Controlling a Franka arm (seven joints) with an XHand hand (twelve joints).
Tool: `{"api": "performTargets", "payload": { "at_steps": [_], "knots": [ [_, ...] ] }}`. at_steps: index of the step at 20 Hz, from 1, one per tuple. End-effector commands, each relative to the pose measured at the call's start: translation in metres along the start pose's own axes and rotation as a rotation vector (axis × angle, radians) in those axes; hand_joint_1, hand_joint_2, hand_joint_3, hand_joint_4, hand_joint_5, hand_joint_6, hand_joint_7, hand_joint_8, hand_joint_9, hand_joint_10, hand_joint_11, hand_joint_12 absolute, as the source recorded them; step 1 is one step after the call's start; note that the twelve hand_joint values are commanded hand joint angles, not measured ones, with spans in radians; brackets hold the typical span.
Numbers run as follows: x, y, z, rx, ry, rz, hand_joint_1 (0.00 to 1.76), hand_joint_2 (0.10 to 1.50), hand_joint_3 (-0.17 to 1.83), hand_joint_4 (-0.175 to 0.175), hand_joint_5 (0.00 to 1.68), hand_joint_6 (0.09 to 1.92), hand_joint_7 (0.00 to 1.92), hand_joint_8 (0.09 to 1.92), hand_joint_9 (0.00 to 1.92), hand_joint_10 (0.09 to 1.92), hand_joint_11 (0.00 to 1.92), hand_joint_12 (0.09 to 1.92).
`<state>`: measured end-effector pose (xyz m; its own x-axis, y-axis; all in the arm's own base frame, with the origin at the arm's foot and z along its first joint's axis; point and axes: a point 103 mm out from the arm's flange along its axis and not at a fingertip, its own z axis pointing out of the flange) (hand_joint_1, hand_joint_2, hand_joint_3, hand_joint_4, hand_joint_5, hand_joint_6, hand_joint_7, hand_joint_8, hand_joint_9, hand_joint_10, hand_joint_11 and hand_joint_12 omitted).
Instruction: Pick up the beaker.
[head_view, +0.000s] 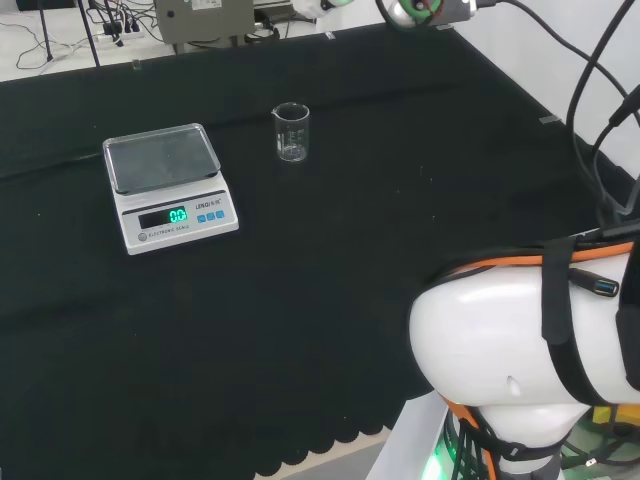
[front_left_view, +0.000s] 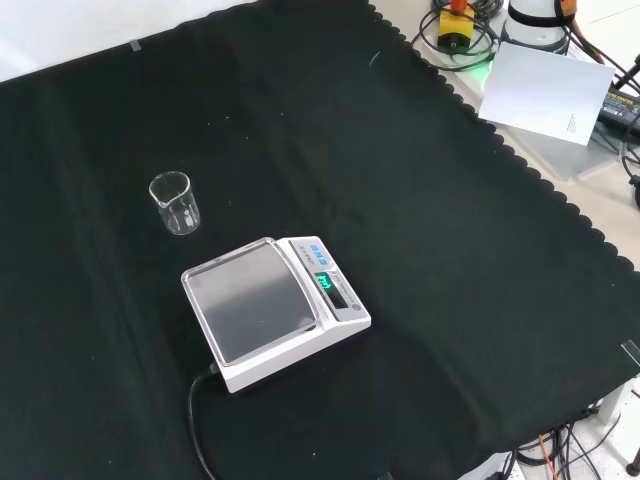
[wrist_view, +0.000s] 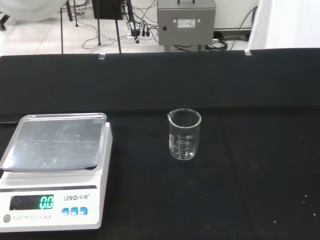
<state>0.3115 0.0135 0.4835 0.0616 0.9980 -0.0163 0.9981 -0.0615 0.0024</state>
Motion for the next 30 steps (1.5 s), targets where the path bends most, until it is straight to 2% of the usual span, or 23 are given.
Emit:
{"api": "performTargets", "payload": {
  "at_steps": [1,8,12,20,24,27,30],
  "knots": [
    [-0.011,0.018,0.014,0.004,0.016,-0.001,0.61,0.72,0.33,-0.037,0.21,0.09,0.20,0.73,0.30,0.83,0.00,1.38],
    [-0.088,0.073,0.061,0.047,0.068,0.009,0.61,0.72,0.31,-0.031,0.16,0.09,0.15,0.71,0.25,0.83,0.00,1.34],
    [-0.121,0.109,0.082,0.056,0.075,-0.012,0.62,0.72,0.31,-0.031,0.15,0.09,0.13,0.71,0.24,0.83,0.00,1.33],
    [-0.134,0.177,0.108,0.075,0.054,-0.083,0.63,0.72,0.30,-0.029,0.14,0.09,0.11,0.70,0.23,0.83,0.00,1.32],
    [-0.140,0.199,0.122,0.072,0.054,-0.102,0.63,0.72,0.30,-0.029,0.13,0.09,0.11,0.70,0.23,0.83,0.00,1.32],
    [-0.137,0.215,0.140,0.091,0.048,-0.115,0.63,0.72,0.30,-0.029,0.13,0.09,0.11,0.70,0.23,0.83,0.00,1.32],
    [-0.125,0.233,0.160,0.114,0.059,-0.134,0.63,0.72,0.30,-0.030,0.13,0.09,0.11,0.71,0.23,0.84,0.00,1.31]
  ]
}}
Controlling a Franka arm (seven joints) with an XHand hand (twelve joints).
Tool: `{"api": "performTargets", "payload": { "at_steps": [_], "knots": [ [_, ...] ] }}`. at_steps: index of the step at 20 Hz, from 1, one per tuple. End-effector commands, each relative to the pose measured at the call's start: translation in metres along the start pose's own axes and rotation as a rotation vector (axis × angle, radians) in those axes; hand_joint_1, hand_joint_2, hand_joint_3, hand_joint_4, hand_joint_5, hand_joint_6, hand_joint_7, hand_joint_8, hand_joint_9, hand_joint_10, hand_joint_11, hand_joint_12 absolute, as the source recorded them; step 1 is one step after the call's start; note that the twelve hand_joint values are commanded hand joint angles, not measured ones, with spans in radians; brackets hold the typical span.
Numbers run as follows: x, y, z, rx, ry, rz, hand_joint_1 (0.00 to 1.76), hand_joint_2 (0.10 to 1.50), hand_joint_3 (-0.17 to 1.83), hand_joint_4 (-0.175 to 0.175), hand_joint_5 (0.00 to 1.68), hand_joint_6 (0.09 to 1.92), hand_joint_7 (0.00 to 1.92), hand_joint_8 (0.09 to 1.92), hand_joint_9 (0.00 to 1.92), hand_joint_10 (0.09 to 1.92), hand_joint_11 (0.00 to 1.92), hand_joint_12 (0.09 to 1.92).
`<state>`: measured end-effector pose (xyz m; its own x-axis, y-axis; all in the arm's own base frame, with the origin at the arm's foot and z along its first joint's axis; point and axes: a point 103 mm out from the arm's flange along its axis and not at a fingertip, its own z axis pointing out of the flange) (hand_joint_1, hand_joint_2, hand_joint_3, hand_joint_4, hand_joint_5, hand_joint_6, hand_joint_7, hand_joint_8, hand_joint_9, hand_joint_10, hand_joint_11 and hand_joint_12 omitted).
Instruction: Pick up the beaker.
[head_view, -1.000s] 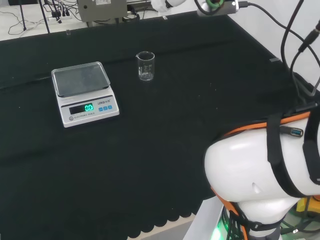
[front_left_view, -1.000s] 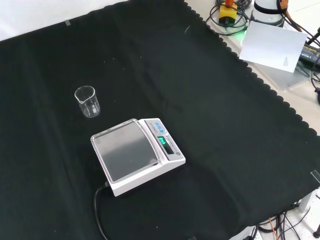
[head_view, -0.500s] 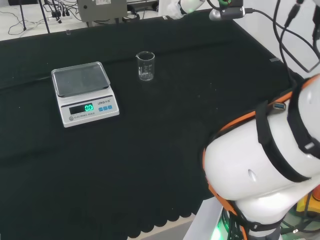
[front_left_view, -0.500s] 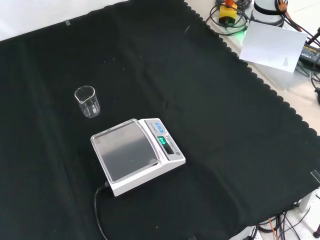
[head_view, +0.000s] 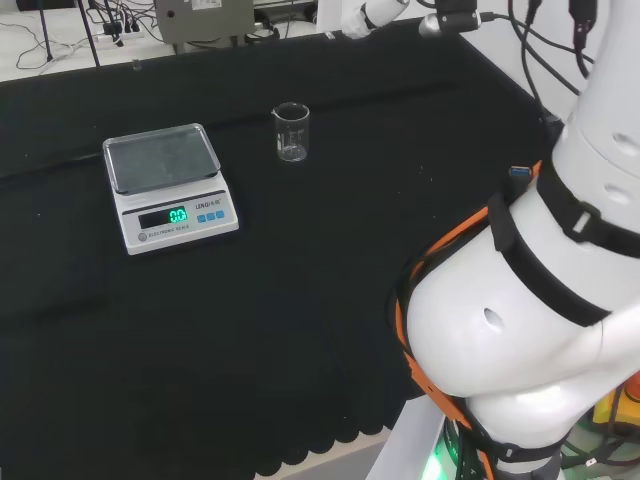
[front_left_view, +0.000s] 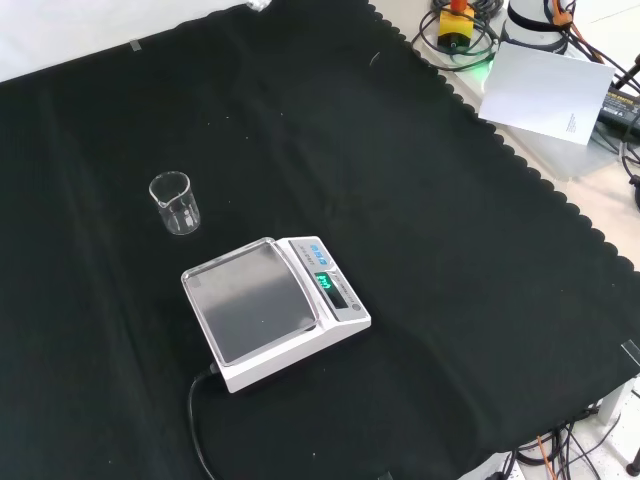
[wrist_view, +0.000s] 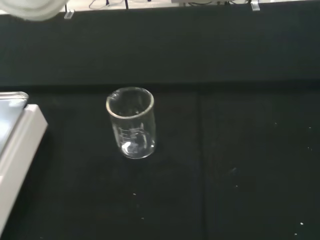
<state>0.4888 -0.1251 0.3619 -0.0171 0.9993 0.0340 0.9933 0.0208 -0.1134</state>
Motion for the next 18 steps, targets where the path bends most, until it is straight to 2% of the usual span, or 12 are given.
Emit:
{"api": "performTargets", "payload": {
  "at_steps": [1,7,10,13,18],
  "knots": [
    [0.000,0.060,0.037,0.009,0.004,-0.064,0.64,0.72,0.30,-0.030,0.13,0.09,0.11,0.71,0.23,0.84,0.00,1.31],
    [0.033,0.097,0.064,0.039,0.016,-0.126,0.65,0.72,0.29,-0.030,0.14,0.09,0.11,0.71,0.22,0.84,0.00,1.30],
    [0.047,0.110,0.071,0.047,0.019,-0.137,0.65,0.72,0.29,-0.029,0.14,0.09,0.11,0.71,0.22,0.84,0.00,1.29],
    [0.056,0.119,0.082,0.066,0.036,-0.146,0.66,0.72,0.29,-0.028,0.14,0.09,0.11,0.71,0.21,0.84,0.00,1.29],
    [0.075,0.129,0.098,0.093,0.019,-0.179,0.66,0.72,0.29,-0.027,0.13,0.09,0.10,0.71,0.21,0.84,0.00,1.29]
  ]
}}
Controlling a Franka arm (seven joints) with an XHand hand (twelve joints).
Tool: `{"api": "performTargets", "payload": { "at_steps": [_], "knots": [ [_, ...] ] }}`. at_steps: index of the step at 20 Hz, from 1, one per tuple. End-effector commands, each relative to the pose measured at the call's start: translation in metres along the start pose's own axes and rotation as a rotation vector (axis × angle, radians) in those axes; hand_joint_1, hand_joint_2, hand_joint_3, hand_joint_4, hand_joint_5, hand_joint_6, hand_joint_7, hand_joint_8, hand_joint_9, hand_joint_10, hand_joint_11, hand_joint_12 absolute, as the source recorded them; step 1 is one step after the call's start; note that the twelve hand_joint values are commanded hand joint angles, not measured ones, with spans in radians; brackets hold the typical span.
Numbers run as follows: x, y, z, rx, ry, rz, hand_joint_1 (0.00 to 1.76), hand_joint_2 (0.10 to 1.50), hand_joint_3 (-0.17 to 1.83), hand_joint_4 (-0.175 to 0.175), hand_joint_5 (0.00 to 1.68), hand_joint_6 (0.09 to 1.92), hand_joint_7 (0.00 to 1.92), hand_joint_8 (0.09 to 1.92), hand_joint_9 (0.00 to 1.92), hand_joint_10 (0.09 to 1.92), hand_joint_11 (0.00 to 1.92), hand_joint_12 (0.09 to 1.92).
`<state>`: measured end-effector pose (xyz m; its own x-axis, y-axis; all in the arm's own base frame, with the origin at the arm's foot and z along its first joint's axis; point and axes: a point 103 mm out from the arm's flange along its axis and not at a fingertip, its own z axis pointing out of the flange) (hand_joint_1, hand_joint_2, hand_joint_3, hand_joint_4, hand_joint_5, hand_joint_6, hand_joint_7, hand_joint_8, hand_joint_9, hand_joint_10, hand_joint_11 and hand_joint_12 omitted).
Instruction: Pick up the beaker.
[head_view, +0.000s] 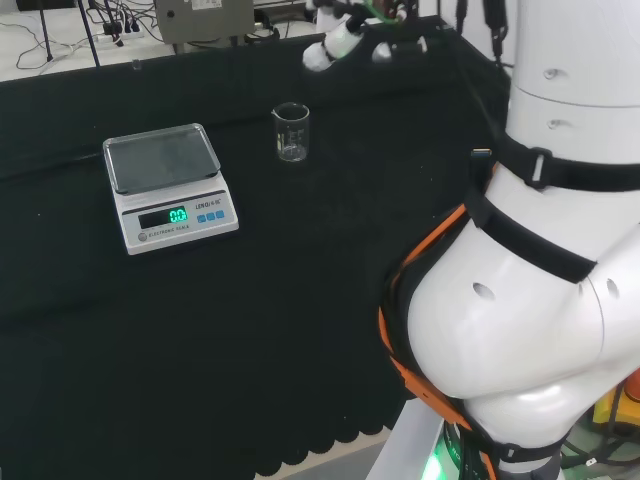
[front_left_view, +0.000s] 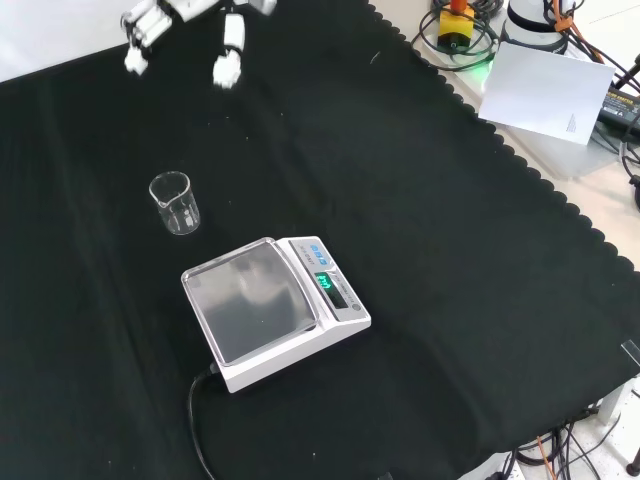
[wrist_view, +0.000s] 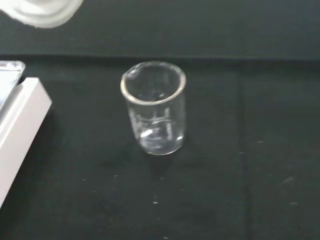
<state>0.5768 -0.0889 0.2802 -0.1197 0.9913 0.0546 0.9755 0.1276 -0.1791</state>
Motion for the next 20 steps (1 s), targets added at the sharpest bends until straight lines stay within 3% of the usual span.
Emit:
{"api": "performTargets", "payload": {
  "at_steps": [1,20],
  "knots": [
    [0.040,0.040,0.026,0.027,0.008,-0.074,0.66,0.72,0.29,-0.027,0.13,0.09,0.10,0.71,0.21,0.84,0.00,1.29],
    [0.027,0.076,0.078,0.118,-0.002,-0.025,0.66,0.72,0.29,-0.024,0.13,0.09,0.10,0.71,0.21,0.84,0.00,1.27]
  ]
}}
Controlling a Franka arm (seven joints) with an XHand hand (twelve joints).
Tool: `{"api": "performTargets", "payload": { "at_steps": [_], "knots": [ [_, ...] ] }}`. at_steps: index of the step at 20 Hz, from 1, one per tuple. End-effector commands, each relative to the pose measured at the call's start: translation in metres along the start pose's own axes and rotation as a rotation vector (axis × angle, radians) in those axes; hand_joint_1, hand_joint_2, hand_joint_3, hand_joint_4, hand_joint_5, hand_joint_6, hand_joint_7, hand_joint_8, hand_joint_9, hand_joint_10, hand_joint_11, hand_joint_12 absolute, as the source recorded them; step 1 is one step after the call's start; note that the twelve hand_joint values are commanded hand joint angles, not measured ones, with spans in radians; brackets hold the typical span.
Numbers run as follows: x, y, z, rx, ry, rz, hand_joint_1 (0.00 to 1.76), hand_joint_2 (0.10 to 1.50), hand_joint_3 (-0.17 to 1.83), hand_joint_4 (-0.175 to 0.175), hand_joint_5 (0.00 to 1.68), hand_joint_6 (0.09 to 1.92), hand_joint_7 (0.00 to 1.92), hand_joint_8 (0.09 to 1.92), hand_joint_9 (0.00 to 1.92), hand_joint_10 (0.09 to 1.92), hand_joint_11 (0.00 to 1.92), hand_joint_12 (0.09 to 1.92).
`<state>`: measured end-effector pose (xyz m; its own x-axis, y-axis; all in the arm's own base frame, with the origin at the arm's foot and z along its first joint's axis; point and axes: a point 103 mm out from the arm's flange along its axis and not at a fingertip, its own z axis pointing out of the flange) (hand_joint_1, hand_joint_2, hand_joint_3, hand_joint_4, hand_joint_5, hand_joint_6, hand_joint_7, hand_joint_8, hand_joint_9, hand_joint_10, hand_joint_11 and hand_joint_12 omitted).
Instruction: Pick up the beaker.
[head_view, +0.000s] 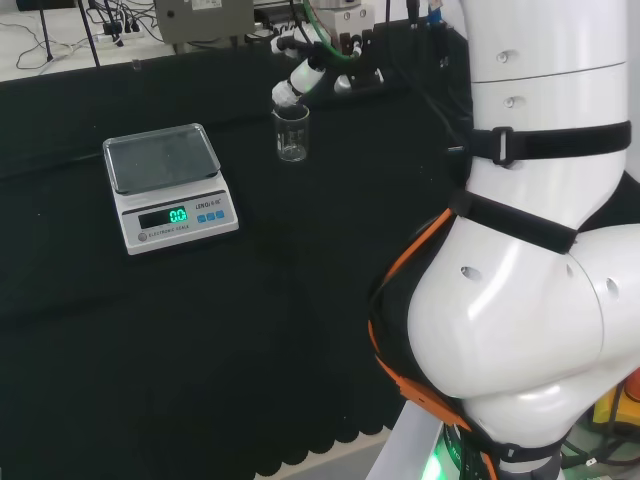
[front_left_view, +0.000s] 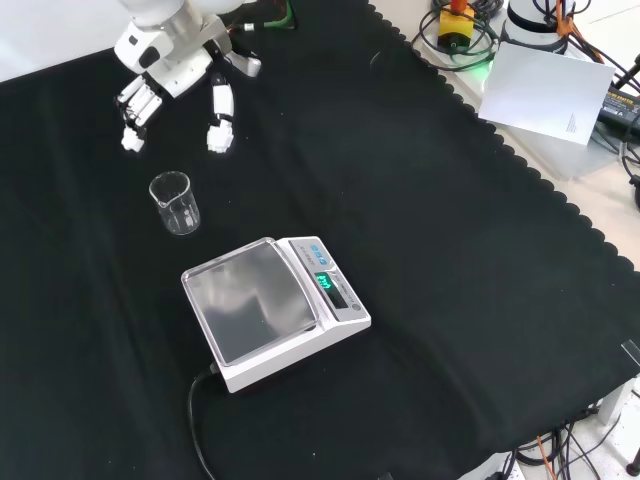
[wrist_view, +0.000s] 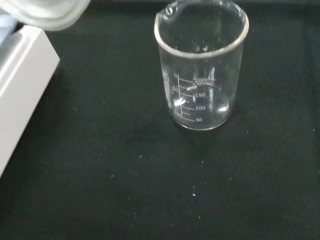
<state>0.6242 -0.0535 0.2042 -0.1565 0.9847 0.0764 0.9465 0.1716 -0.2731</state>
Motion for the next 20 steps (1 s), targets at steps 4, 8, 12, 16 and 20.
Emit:
{"api": "performTargets", "payload": {
  "at_steps": [4,8,12,16,20],
  "knots": [
    [-0.010,0.027,0.020,0.059,-0.007,0.018,0.66,0.72,0.29,-0.023,0.13,0.09,0.10,0.71,0.21,0.84,0.00,1.27],
    [-0.006,0.043,0.043,0.095,-0.007,0.012,0.66,0.72,0.28,-0.023,0.13,0.09,0.10,0.70,0.21,0.84,0.00,1.27],
    [-0.002,0.047,0.052,0.110,-0.007,0.005,0.66,0.72,0.28,-0.022,0.13,0.09,0.10,0.70,0.21,0.84,0.00,1.27],
    [-0.002,0.050,0.056,0.121,-0.012,0.006,0.65,0.72,0.28,-0.021,0.13,0.09,0.10,0.70,0.20,0.84,0.00,1.26],
    [-0.008,0.054,0.070,0.146,-0.014,0.018,0.65,0.72,0.28,-0.021,0.13,0.09,0.10,0.70,0.20,0.84,0.00,1.26]
  ]
}}
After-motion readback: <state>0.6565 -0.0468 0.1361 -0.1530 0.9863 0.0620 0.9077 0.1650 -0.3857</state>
